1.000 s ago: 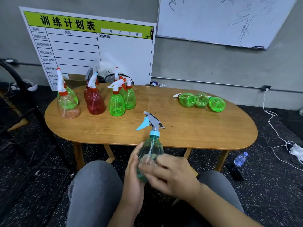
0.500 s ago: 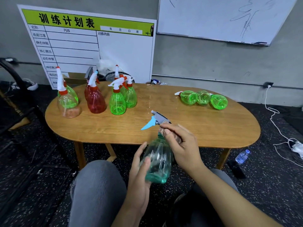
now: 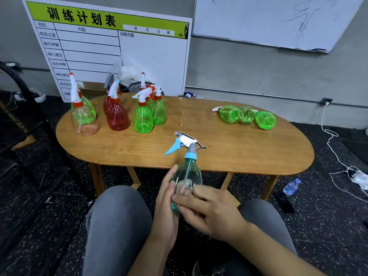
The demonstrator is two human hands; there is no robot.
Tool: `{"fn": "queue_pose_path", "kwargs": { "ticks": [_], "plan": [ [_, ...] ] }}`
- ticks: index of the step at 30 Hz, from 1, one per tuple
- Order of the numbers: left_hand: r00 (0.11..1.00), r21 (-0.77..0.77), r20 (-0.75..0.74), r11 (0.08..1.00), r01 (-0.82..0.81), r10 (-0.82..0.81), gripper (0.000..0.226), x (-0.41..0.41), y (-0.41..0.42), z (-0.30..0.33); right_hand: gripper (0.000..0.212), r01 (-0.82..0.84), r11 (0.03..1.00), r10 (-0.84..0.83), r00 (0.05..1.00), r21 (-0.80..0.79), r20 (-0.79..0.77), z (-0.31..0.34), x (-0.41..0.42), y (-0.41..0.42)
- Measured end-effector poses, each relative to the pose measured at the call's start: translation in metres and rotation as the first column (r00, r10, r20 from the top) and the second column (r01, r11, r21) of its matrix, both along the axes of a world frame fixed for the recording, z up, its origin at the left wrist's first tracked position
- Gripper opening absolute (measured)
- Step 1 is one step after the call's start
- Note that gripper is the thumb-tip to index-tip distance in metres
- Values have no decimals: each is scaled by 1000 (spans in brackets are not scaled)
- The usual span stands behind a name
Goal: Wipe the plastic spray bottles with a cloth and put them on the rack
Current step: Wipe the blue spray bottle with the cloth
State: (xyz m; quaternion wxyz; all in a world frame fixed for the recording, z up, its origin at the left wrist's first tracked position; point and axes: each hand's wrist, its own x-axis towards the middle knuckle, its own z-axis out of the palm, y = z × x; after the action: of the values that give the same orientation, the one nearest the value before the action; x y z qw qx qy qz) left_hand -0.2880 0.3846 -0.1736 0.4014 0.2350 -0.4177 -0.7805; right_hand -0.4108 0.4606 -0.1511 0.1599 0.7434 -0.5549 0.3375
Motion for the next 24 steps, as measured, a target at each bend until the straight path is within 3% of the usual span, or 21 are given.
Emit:
{"fn": "queue_pose_path", "kwargs": {
  "ticks": [3,7,9,12,15,19,21,24],
  "plan": [
    [1000,-28,17,1000,10,-10,50,2,2,2,22,-19,1000,19,999,-9,-25,12,-4,2],
    [996,-116,86,993,-13,23,87,3,4,-2,32,165,984,-146,961,-62,236,42,-26,-10],
    [990,-196,139,981,7,20,96,1,4,-5,36,294,956,-279,918,-13,282,55,-44,-20],
    [989,-255,146,966,38,0,96,0,5,-6,43,410,908,-419,885,90,204,65,-62,-39],
    [992,-273,128,962,21,15,82,1,6,-7,52,466,868,-485,870,171,88,65,-63,-49],
    [989,-276,129,961,-30,68,74,1,5,-10,46,270,907,-311,947,323,82,65,-56,-47],
    [987,-279,137,960,-41,82,74,1,5,-8,37,278,910,-301,953,308,28,68,-58,-47],
    [987,-277,136,960,-42,82,78,2,5,-6,26,466,871,-470,883,156,-15,75,-69,-53]
  ]
}}
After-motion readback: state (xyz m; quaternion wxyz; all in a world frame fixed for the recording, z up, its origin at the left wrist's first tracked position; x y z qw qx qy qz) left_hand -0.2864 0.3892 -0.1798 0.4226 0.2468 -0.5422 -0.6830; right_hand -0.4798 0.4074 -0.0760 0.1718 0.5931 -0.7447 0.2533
